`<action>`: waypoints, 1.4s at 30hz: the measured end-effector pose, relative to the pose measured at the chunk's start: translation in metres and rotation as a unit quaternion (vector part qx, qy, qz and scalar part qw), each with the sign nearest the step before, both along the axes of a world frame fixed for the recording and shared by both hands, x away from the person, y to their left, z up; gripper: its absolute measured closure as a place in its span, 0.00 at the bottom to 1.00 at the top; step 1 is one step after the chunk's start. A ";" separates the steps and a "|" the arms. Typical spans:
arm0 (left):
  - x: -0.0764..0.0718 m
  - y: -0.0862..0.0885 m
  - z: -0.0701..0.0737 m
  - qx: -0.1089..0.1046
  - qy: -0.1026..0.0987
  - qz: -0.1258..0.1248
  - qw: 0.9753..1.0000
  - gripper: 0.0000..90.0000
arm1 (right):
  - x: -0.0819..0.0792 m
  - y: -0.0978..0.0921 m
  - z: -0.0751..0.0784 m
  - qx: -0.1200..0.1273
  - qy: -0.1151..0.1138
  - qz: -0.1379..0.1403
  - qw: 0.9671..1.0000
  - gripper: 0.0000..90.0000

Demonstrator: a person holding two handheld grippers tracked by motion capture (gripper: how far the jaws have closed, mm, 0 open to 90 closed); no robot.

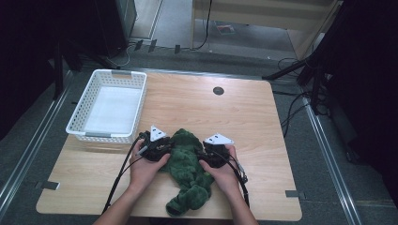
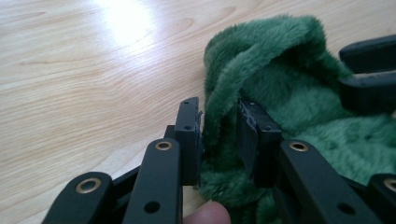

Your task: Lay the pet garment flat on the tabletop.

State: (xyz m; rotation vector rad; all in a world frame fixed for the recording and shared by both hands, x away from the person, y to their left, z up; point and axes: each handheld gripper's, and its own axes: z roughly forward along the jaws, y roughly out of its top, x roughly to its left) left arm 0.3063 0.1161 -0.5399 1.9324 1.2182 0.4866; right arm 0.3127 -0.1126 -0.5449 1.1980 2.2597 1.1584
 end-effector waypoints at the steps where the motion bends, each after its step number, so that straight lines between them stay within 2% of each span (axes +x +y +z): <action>1: 0.000 0.001 0.000 0.007 0.001 0.001 1.000 0.80 | 0.001 0.001 -0.002 -0.003 0.004 -0.005 1.000 0.83; 2: 0.000 0.002 -0.001 0.008 0.005 0.003 1.000 0.80 | 0.001 0.001 -0.003 -0.008 0.008 -0.008 1.000 0.94; 5: -0.001 0.005 -0.002 0.008 0.006 0.016 1.000 0.86 | -0.002 -0.004 -0.004 -0.014 0.012 -0.002 1.000 1.00; 7: -0.004 0.007 -0.003 0.015 0.005 0.015 1.000 0.91 | -0.004 -0.010 -0.004 -0.023 0.009 0.007 1.000 1.00; 10: -0.008 0.008 -0.007 0.027 0.004 0.009 1.000 0.94 | -0.011 -0.019 -0.002 -0.034 0.012 0.016 0.999 1.00; 12: -0.008 0.013 -0.008 0.012 0.012 0.011 1.000 0.94 | -0.014 -0.025 -0.001 -0.038 0.016 0.021 0.999 1.00; 13: -0.009 0.015 -0.007 0.004 0.010 0.012 1.000 0.93 | -0.015 -0.028 0.000 -0.034 0.027 0.025 0.999 0.99; 14: -0.009 0.016 -0.007 0.002 0.005 0.012 1.000 0.91 | -0.015 -0.033 0.001 -0.031 0.034 0.027 0.999 0.92; 15: -0.009 0.017 -0.006 -0.005 0.004 0.011 1.000 0.91 | -0.015 -0.033 0.001 -0.031 0.034 0.027 0.999 0.92; 17: -0.009 0.017 -0.004 -0.024 -0.003 0.000 1.000 0.85 | -0.012 -0.040 0.003 -0.016 0.045 0.032 0.998 0.80; 18: -0.009 0.017 -0.002 -0.032 -0.008 -0.003 0.999 0.83 | -0.011 -0.044 0.005 0.001 0.049 0.039 0.998 0.77; 19: -0.009 0.016 -0.001 -0.040 -0.012 -0.001 0.999 0.78 | -0.009 -0.052 0.014 0.045 0.047 0.046 0.997 0.75; 20: -0.007 0.015 0.000 -0.048 -0.014 0.001 0.999 0.78 | -0.009 -0.052 0.014 0.045 0.047 0.046 0.997 0.75; 22: -0.003 0.011 0.002 -0.058 -0.017 0.009 0.998 0.73 | -0.005 -0.055 0.023 0.072 0.039 0.036 0.996 0.75; 24: 0.002 0.006 0.003 -0.073 -0.022 0.019 0.997 0.71 | 0.000 -0.054 0.029 0.088 0.027 0.014 0.996 0.73; 26: 0.008 0.000 0.003 -0.071 -0.022 0.023 0.997 0.69 | 0.006 -0.046 0.027 0.107 0.024 -0.020 0.994 0.69; 28: 0.012 -0.006 0.004 -0.081 -0.020 0.023 0.996 0.68 | 0.010 -0.037 0.022 0.103 0.027 -0.038 0.994 0.67; 29: 0.014 -0.010 0.004 -0.081 -0.021 0.021 0.996 0.67 | 0.011 -0.032 0.018 0.100 0.029 -0.037 0.994 0.66; 31: 0.018 -0.016 0.002 -0.067 -0.014 0.015 0.998 0.66 | 0.012 -0.022 0.011 0.081 0.034 -0.021 0.996 0.63; 32: 0.019 -0.019 0.000 -0.061 -0.004 0.007 0.998 0.67 | 0.012 -0.019 0.009 0.068 0.034 -0.016 0.997 0.63; 33: 0.019 -0.021 -0.002 -0.051 0.005 0.000 0.999 0.70 | 0.011 -0.016 0.007 0.054 0.033 -0.015 0.998 0.64; 35: 0.016 -0.024 -0.006 -0.017 0.013 -0.005 1.000 0.76 | 0.011 -0.014 0.004 0.041 0.032 -0.013 0.999 0.64; 36: 0.015 -0.024 -0.007 -0.011 0.017 -0.009 1.000 0.78 | 0.011 -0.013 0.003 0.039 0.036 -0.013 0.999 0.65; 39: 0.009 -0.027 -0.006 0.008 0.012 -0.024 1.000 0.81 | 0.012 -0.014 0.001 0.028 0.044 -0.007 0.999 0.70; 42: 0.005 -0.029 -0.006 0.016 0.010 -0.049 0.999 0.80 | 0.012 -0.013 -0.002 0.021 0.047 0.001 0.999 0.74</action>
